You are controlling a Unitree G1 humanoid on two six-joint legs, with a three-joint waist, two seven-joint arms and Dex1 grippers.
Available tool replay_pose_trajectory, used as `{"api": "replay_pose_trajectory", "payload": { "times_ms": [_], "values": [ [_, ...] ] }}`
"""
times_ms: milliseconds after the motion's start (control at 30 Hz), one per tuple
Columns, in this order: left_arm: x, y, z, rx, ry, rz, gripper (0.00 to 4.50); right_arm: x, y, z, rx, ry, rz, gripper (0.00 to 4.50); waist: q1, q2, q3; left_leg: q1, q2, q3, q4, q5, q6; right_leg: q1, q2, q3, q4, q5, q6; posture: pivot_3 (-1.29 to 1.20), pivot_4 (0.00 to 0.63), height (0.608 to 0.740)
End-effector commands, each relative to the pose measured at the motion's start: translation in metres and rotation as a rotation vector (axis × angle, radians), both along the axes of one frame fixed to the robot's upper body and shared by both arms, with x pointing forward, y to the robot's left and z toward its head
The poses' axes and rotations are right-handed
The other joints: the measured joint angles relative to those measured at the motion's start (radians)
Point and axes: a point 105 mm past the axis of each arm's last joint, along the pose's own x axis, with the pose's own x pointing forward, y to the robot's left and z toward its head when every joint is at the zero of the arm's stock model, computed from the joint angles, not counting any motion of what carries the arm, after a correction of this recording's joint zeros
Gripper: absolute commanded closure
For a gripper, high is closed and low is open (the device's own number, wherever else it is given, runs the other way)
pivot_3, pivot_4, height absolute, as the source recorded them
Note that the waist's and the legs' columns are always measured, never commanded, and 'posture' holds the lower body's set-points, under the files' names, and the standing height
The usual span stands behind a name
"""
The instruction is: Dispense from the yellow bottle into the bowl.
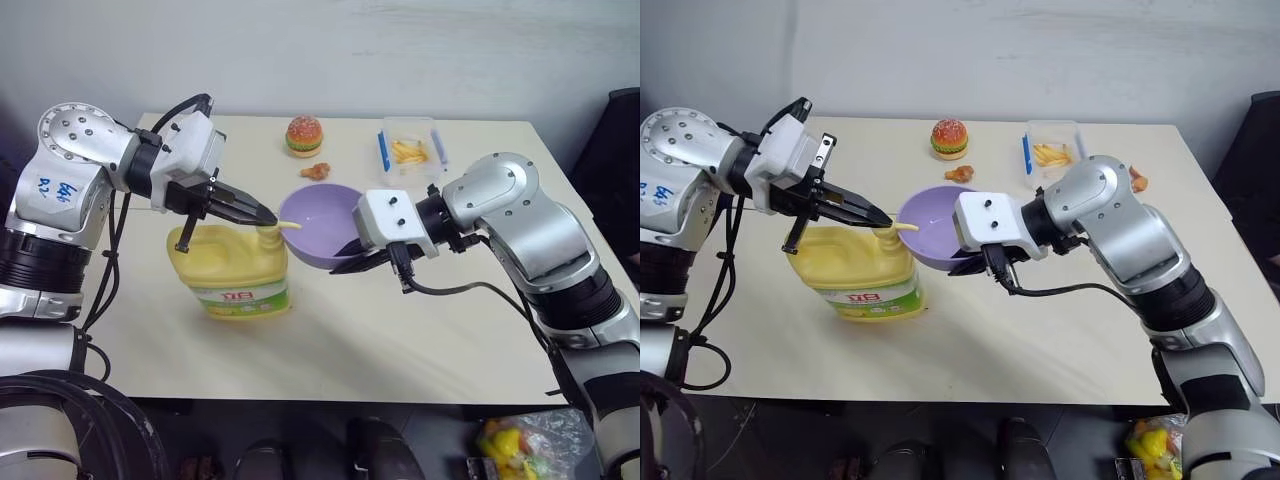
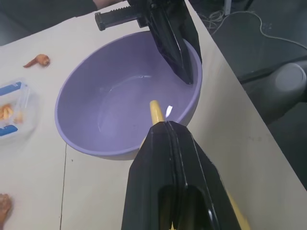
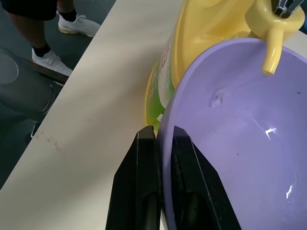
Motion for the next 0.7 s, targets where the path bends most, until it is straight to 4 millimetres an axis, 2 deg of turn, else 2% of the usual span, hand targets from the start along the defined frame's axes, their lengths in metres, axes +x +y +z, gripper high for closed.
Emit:
{"api": "replay_pose_trajectory", "payload": {
  "times_ms": [33,133,233,300,333,367,433,533,700],
  "values": [
    [-0.001,0.012,-0.066,0.227,0.223,0.003,4.49,-0.009,0.006,0.01,0.03,-0.037,0.047,4.5,0.0,0.001,-0.001,0.001,0.0,0.0,-0.001,0.0,0.0,0.0,0.0,0.001,0.0,0.0,0.0,0.0,0.15,0.74],
    [0.001,0.001,-0.046,0.133,0.214,-0.008,4.49,-0.008,0.005,0.009,0.032,-0.037,0.046,4.5,0.0,0.002,-0.002,0.003,0.0,0.0,-0.003,0.0,0.0,0.0,0.0,0.002,0.0,0.0,0.0,0.0,0.15,0.74],
    [-0.001,-0.011,-0.013,-0.009,0.192,-0.023,4.49,-0.007,0.003,0.009,0.034,-0.037,0.039,4.5,0.0,0.002,-0.002,0.003,0.0,0.0,-0.003,0.0,0.0,0.0,0.0,0.003,0.0,0.0,0.0,0.0,0.15,0.74],
    [-0.003,-0.014,0.0,-0.065,0.202,-0.029,4.49,-0.007,0.002,0.008,0.036,-0.037,0.036,4.5,0.0,0.002,-0.001,0.002,0.0,0.0,-0.003,0.0,0.0,0.0,0.0,0.002,0.0,0.0,0.0,0.0,0.15,0.74],
    [-0.008,-0.014,0.015,-0.12,0.228,-0.037,4.49,-0.007,0.001,0.008,0.038,-0.036,0.029,4.5,0.0,0.002,-0.001,0.002,0.0,0.0,-0.003,0.0,0.0,0.0,0.0,0.002,0.0,0.0,0.0,0.0,0.15,0.74],
    [-0.016,-0.012,0.031,-0.177,0.266,-0.056,4.31,-0.007,-0.001,0.007,0.04,-0.034,0.021,4.5,0.0,0.001,0.0,0.001,0.0,0.0,-0.003,0.0,0.0,-0.001,0.0,0.002,0.0,0.0,0.0,0.0,0.15,0.74],
    [-0.029,-0.006,0.051,-0.232,0.315,-0.083,3.95,-0.007,-0.005,0.006,0.044,-0.032,0.005,4.5,-0.001,-0.001,0.001,-0.003,0.0,-0.001,-0.002,0.0,0.0,-0.004,0.001,0.002,0.0,0.0,0.0,0.0,0.15,0.74],
    [-0.042,0.005,0.065,-0.259,0.314,-0.072,3.09,-0.006,-0.014,0.0,0.046,-0.024,-0.032,4.5,-0.004,-0.001,0.001,-0.017,0.0,-0.001,0.001,0.0,0.0,-0.02,0.0,0.003,0.003,0.0,0.0,0.0,0.15,0.74],
    [-0.066,0.023,0.077,-0.307,0.318,-0.021,1.62,0.0,-0.035,-0.024,0.038,-0.013,-0.14,4.5,-0.002,-0.001,0.002,-0.018,0.0,-0.001,0.001,0.0,0.0,-0.02,-0.001,0.001,0.001,0.0,0.0,0.0,0.15,0.74]
  ]
}}
